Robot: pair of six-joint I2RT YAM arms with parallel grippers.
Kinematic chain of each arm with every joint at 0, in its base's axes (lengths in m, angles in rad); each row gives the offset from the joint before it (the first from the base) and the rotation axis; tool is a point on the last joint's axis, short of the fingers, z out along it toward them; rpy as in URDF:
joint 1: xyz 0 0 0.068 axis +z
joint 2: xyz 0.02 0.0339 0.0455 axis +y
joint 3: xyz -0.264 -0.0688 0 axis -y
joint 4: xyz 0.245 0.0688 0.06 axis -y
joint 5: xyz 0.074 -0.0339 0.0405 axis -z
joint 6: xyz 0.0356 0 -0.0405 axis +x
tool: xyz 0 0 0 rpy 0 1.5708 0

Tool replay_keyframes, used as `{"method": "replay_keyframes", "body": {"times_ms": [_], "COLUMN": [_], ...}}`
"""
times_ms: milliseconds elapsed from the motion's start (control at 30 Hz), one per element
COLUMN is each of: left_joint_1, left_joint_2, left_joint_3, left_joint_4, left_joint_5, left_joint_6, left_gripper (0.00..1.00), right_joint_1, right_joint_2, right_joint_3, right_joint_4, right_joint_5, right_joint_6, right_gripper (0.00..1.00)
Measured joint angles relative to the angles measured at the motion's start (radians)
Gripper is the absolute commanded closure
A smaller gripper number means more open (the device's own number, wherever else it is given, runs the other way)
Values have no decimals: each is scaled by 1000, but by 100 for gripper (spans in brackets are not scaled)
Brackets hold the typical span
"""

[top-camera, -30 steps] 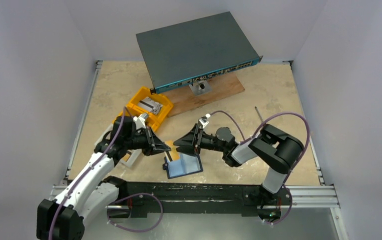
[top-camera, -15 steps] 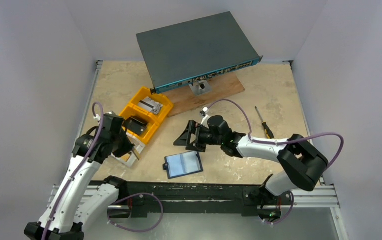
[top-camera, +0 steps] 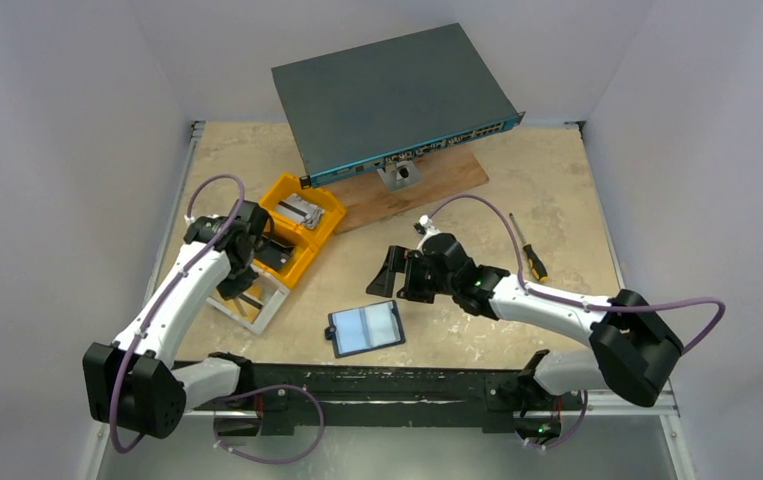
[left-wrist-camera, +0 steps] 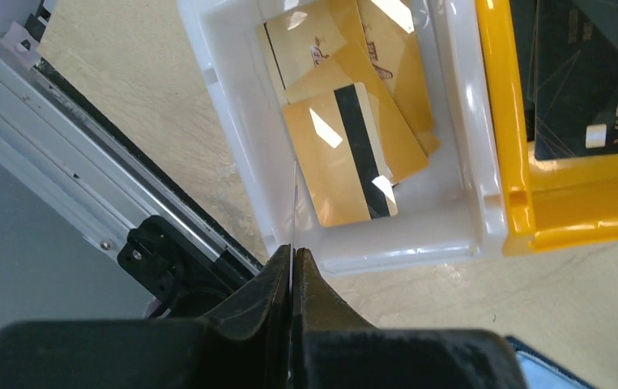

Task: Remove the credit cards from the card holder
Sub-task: Place the credit card in the storage box.

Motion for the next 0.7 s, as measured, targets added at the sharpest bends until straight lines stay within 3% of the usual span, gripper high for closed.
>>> {"method": "replay_keyframes", "body": {"times_ms": [367, 567, 700], "left_joint_1": [60, 89, 90], "left_joint_2": [93, 106, 62], "left_joint_3": [-19, -20, -23], "left_joint_4": [114, 152, 181], "left_joint_5": [-10, 11, 65], "left_joint_6": [11, 44, 86], "left_gripper": [87, 55, 48], "right_joint_1": [0, 0, 0], "right_joint_2": [-46, -63, -69], "right_joint_3": [-6, -13, -13], "right_joint_4": [-55, -78, -105], "right_joint_5": [42, 63, 86], "right_joint_6": [-36, -40, -51], "right_gripper": [2, 2, 2]}}
